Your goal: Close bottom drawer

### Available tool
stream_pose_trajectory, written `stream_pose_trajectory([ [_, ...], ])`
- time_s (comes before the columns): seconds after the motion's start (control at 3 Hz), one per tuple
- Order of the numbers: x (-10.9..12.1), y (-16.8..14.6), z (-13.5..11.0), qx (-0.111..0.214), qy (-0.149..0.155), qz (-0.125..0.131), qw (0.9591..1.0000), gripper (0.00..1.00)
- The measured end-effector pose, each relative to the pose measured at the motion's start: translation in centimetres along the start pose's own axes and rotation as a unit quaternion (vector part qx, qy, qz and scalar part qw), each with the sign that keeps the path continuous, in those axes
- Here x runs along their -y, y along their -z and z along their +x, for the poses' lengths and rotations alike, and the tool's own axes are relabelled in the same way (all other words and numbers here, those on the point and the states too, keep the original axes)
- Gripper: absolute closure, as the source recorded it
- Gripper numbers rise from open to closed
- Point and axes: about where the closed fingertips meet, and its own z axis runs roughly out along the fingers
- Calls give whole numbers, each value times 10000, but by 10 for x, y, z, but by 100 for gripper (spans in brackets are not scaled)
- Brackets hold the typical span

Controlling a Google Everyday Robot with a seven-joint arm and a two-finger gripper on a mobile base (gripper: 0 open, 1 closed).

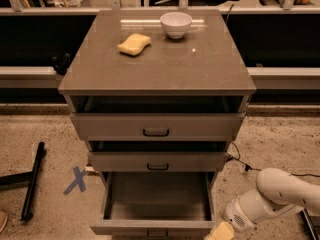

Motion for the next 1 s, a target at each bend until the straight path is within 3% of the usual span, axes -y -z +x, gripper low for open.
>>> stream_pose_trajectory([
  [1.0,72,-99,43,-117,-617,-398,9972,0],
])
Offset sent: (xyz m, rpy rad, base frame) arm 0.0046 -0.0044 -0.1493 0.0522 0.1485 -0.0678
